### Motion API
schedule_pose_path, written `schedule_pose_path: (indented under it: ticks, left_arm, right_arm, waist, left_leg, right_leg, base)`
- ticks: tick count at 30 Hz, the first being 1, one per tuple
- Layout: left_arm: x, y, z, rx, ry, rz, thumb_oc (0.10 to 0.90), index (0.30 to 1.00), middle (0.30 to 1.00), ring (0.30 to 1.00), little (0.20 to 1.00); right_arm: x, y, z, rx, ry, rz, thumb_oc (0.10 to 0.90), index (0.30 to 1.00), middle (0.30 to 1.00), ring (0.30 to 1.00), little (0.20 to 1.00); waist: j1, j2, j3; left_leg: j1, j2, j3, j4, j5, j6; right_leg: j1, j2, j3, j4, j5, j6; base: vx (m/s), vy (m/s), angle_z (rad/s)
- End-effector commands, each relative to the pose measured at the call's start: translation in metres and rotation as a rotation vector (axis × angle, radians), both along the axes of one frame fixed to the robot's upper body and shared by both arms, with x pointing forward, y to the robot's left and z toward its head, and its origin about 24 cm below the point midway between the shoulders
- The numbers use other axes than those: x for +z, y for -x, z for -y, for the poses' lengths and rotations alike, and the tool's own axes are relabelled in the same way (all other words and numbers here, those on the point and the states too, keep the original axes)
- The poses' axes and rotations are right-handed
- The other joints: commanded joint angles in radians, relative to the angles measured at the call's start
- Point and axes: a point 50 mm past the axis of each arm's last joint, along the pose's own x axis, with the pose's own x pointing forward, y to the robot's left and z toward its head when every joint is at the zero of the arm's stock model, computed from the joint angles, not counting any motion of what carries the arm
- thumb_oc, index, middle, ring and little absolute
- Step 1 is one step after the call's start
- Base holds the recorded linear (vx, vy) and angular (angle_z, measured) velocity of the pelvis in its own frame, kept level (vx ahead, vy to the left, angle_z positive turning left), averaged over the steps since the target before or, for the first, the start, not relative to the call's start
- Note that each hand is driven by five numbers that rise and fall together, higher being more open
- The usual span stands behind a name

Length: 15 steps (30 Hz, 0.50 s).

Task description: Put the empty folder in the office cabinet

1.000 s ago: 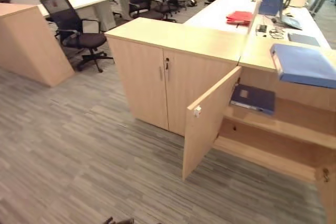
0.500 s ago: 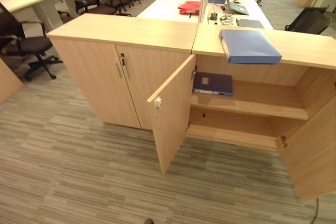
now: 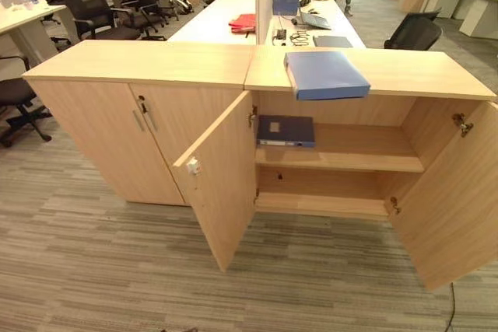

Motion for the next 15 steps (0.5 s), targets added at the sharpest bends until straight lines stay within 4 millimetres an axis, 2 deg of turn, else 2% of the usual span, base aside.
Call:
schedule_pose_path:
  ticks: [1, 2, 3, 4, 6, 7, 8, 12, 13, 14, 15]
  left_arm:
    - [0.019, -0.039, -0.038, -0.031, -0.103, 0.116, 0.800, 0.900, 0.900, 0.900, 0.900]
    - [0.014, -0.041, -0.023, -0.096, -0.057, 0.117, 0.800, 0.900, 0.900, 0.900, 0.900]
    - [0.012, -0.035, -0.019, -0.118, -0.045, 0.104, 0.800, 0.900, 0.900, 0.900, 0.900]
    - [0.012, -0.038, -0.018, -0.184, -0.036, 0.091, 0.800, 0.900, 0.900, 0.900, 0.900]
    - [0.011, -0.040, -0.013, -0.226, -0.022, 0.090, 0.800, 0.900, 0.900, 0.900, 0.900]
    - [0.012, -0.045, -0.009, -0.286, -0.010, 0.102, 0.800, 0.900, 0.900, 0.900, 0.900]
    - [0.012, -0.049, -0.008, -0.305, -0.011, 0.113, 0.800, 0.900, 0.900, 0.900, 0.900]
    - [0.017, -0.066, -0.003, -0.386, -0.016, 0.160, 0.800, 0.900, 0.900, 0.900, 0.900]
    - [0.023, -0.086, 0.005, -0.483, -0.018, 0.217, 0.800, 0.900, 0.900, 0.900, 0.900]
    - [0.023, -0.086, 0.004, -0.483, -0.018, 0.217, 0.800, 0.900, 0.900, 0.900, 0.900]
    - [0.027, -0.096, 0.010, -0.545, -0.025, 0.251, 0.800, 0.900, 0.900, 0.900, 0.900]
  right_arm:
    - [-0.005, -0.025, -0.028, 0.051, -0.061, 0.055, 0.800, 0.900, 0.900, 0.900, 0.900]
    - [-0.004, -0.017, -0.019, 0.036, -0.020, 0.005, 0.800, 0.900, 0.900, 0.900, 0.900]
    - [-0.002, -0.015, -0.010, 0.042, -0.017, -0.007, 0.800, 0.900, 0.900, 0.900, 0.900]
    - [0.000, -0.018, -0.004, 0.055, 0.019, 0.011, 0.800, 0.900, 0.900, 0.900, 0.900]
    - [0.000, -0.018, -0.004, 0.076, 0.018, 0.009, 0.800, 0.900, 0.900, 0.900, 0.900]
    - [0.001, -0.027, -0.006, 0.114, 0.007, 0.034, 0.800, 0.900, 0.900, 0.900, 0.900]
    - [0.001, -0.031, -0.007, 0.127, 0.003, 0.046, 0.800, 0.900, 0.900, 0.900, 0.900]
    - [0.002, -0.041, -0.011, 0.171, -0.006, 0.075, 0.800, 0.900, 0.900, 0.900, 0.900]
    - [0.003, -0.048, -0.014, 0.203, -0.013, 0.092, 0.800, 0.900, 0.900, 0.900, 0.900]
    - [0.003, -0.048, -0.014, 0.203, -0.013, 0.092, 0.800, 0.900, 0.900, 0.900, 0.900]
    - [0.002, -0.048, -0.017, 0.221, -0.021, 0.091, 0.800, 0.900, 0.900, 0.900, 0.900]
  waist:
    - [-0.018, -0.090, 0.060]
    - [-0.015, -0.082, 0.058]
    - [-0.023, -0.081, 0.053]
    - [-0.029, -0.087, 0.054]
    - [-0.026, -0.087, 0.060]
    - [-0.019, -0.094, 0.065]
    - [-0.015, -0.097, 0.066]
    - [-0.002, -0.111, 0.073]
    - [0.003, -0.128, 0.085]
    - [0.003, -0.128, 0.085]
    - [0.010, -0.139, 0.092]
  left_leg:
    - [0.160, 0.114, 0.059, 0.064, 0.186, -0.071]
    - [0.165, 0.112, 0.066, 0.080, 0.184, -0.070]
    - [0.165, 0.121, 0.094, 0.106, 0.193, -0.071]
    - [0.164, 0.126, 0.105, 0.144, 0.219, -0.072]
    - [0.151, 0.123, 0.080, 0.177, 0.219, -0.067]
    - [0.123, 0.112, 0.024, 0.229, 0.224, -0.036]
    - [0.118, 0.105, 0.000, 0.243, 0.220, -0.028]
    - [0.079, 0.073, -0.066, 0.292, 0.202, -0.003]
    - [0.030, 0.023, -0.099, 0.310, 0.132, 0.023]
    - [0.030, 0.023, -0.099, 0.311, 0.132, 0.024]
    - [-0.010, 0.001, -0.099, 0.323, 0.093, 0.032]
  right_leg:
    - [0.036, 0.015, 0.021, -0.184, 0.109, 0.032]
    - [0.063, 0.025, 0.022, -0.191, 0.079, 0.029]
    - [0.080, 0.044, 0.015, -0.197, 0.070, 0.015]
    - [0.100, 0.082, 0.032, -0.207, 0.048, -0.006]
    - [0.107, 0.096, 0.041, -0.207, 0.037, -0.017]
    - [0.105, 0.121, 0.056, -0.197, 0.032, -0.046]
    - [0.107, 0.127, 0.064, -0.192, 0.025, -0.054]
    - [0.121, 0.140, 0.089, -0.182, 0.009, -0.067]
    - [0.141, 0.142, 0.109, -0.183, -0.001, -0.072]
    - [0.142, 0.142, 0.109, -0.183, -0.001, -0.072]
    - [0.153, 0.135, 0.115, -0.182, -0.003, -0.073]
  base:
    - [0.28, -0.563, 0.14]
    - [0.23, -0.323, -0.03]
    - [0.27, -0.400, -0.05]
    - [0.19, -0.400, 0.07]
    - [0.08, -0.267, 0.03]
    - [0.04, -0.222, -0.39]
    - [0.07, -0.280, -0.48]
    - [0.07, -0.125, -0.50]
    - [0.08, -0.136, -0.35]
    - [0.08, -0.137, -0.08]
    - [0.05, -0.060, -0.17]
